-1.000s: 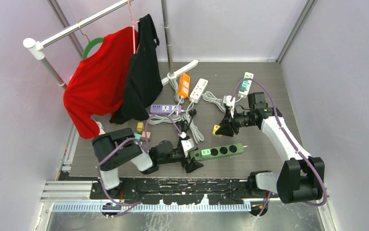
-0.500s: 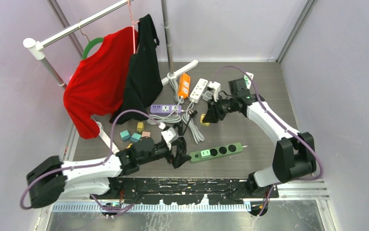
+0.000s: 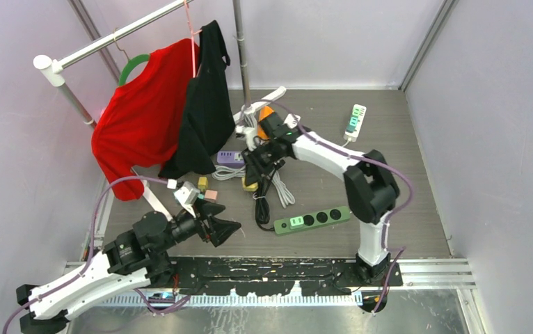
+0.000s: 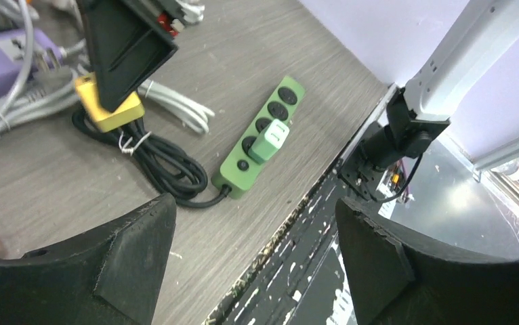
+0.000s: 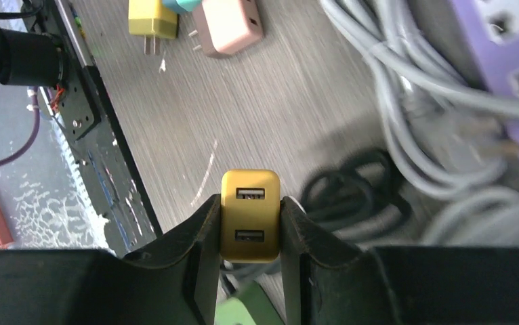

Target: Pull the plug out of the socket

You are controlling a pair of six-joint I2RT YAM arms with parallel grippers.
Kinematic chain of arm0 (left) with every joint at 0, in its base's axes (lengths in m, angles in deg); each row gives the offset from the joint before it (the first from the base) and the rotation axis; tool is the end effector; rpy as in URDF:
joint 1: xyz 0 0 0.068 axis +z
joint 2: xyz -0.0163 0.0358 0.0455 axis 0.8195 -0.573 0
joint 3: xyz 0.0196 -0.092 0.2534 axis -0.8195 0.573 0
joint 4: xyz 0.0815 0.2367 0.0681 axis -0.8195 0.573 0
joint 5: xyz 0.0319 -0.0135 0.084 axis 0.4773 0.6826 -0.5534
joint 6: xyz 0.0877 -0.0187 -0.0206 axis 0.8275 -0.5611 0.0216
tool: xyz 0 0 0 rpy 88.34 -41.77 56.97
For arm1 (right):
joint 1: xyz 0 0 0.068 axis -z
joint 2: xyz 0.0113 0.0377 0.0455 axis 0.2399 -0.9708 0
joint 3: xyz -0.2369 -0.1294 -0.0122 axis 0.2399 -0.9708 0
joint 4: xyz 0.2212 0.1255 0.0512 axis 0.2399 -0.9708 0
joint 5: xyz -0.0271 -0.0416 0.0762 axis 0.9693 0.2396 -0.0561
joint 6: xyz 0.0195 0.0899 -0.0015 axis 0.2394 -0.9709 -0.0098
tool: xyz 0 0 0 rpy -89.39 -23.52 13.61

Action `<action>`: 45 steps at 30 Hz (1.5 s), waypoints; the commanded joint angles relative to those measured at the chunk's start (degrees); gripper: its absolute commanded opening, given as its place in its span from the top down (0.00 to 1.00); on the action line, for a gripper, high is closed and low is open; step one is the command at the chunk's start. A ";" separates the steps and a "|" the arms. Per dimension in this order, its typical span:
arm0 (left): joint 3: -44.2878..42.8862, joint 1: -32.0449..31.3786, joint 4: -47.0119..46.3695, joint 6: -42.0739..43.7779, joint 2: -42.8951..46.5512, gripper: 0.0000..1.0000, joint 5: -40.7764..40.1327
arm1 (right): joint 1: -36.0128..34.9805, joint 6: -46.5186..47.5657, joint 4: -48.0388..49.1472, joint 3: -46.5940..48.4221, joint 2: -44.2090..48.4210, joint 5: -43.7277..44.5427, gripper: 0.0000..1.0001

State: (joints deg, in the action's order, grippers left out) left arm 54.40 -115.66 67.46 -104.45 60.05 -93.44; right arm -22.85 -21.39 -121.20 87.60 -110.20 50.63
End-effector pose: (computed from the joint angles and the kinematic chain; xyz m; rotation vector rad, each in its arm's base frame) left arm 0.0832 -0.1331 0.2611 0.4190 1.7396 -1.0925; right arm 0.3054 0.2925 0.1998 -1.1715 2.3001 1.0762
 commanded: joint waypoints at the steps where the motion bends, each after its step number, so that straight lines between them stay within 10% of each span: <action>1: -1.03 0.23 5.60 -4.04 -3.64 0.13 0.54 | -6.15 -9.31 -0.58 9.95 -5.75 4.31 0.83; 12: -0.87 0.24 4.33 -3.20 -5.56 0.14 1.08 | -11.43 -19.99 -0.61 21.44 -18.58 7.31 0.62; 18: 0.34 0.24 2.80 -3.13 -4.44 0.14 1.30 | -11.52 -14.71 -4.33 23.03 -17.81 5.32 0.23; 26: 1.39 0.21 -0.40 -4.06 -5.04 0.13 3.90 | -10.63 -0.05 -11.98 19.94 -6.33 7.77 0.22; 34: 7.40 0.24 -16.70 -7.86 -5.68 0.01 6.77 | 7.27 12.68 -10.31 -1.08 16.75 -10.49 0.19; 41: 9.92 0.19 -31.87 -2.58 -15.89 0.01 9.11 | 27.07 -0.56 25.72 -32.64 44.35 -31.52 0.00; 45: 8.99 0.24 -38.14 10.94 -25.87 0.00 7.52 | 29.61 38.99 -4.02 -31.11 44.78 -31.70 0.00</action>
State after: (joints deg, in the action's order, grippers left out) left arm 64.52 -115.66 42.68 -106.64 41.32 -85.92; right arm 5.85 -12.19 -112.89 55.10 -66.03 25.10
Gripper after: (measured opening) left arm 0.997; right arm 0.998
